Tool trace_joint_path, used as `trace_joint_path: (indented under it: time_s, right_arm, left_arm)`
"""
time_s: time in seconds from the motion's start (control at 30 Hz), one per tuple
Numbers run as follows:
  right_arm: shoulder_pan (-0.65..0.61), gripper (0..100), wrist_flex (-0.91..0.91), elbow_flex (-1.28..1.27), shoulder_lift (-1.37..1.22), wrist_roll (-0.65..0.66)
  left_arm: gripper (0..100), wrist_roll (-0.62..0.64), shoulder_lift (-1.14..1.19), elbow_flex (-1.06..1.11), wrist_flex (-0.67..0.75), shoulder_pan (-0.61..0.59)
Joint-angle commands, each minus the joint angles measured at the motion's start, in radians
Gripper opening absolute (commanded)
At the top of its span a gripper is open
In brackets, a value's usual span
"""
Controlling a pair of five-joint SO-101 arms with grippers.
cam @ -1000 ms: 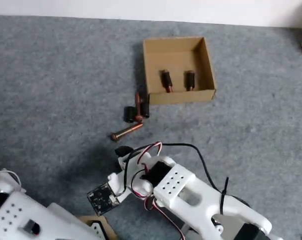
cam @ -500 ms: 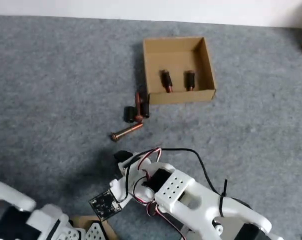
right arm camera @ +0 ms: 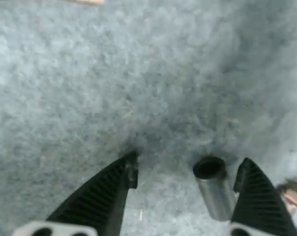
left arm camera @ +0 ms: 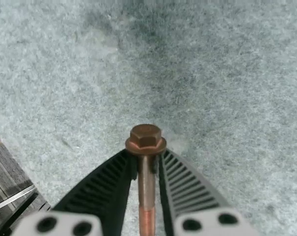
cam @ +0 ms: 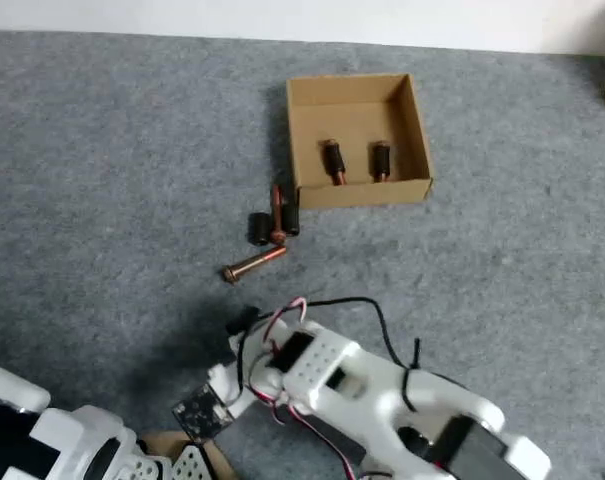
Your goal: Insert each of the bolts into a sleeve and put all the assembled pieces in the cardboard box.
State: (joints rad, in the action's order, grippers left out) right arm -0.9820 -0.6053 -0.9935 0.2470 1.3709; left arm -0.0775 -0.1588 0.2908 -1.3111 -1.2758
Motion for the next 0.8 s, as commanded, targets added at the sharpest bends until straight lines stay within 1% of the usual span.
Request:
trace_joint_path:
  time_s: [0.0,0.13,0.27,0.47,0.63,0.77]
  right_arm:
    - [0.053,30.2,0.021,0.148,-0.130,0.014]
    - [0.062,30.0,0.018,0.228,-0.143,0.014]
    - [0.076,30.0,0.015,0.249,-0.143,0.014]
    - [0.085,30.0,-0.166,0.288,-0.110,0.009]
    - [0.081,30.0,-0.239,0.297,0.051,0.005]
    - [0.062,30.0,-0.325,0.297,0.147,-0.031]
  left_arm:
    - [1,0.005,-0.007,-0.054,-0.002,-0.005]
    - [1,0.003,-0.007,-0.054,-0.002,-0.019]
    - [1,0.002,-0.007,-0.054,-0.002,-0.027]
    - [1,0.002,-0.007,-0.054,-0.002,-0.021]
    - [1,0.003,-0.005,-0.053,-0.006,-0.008]
    - [1,0.003,-0.005,-0.033,-0.002,-0.007]
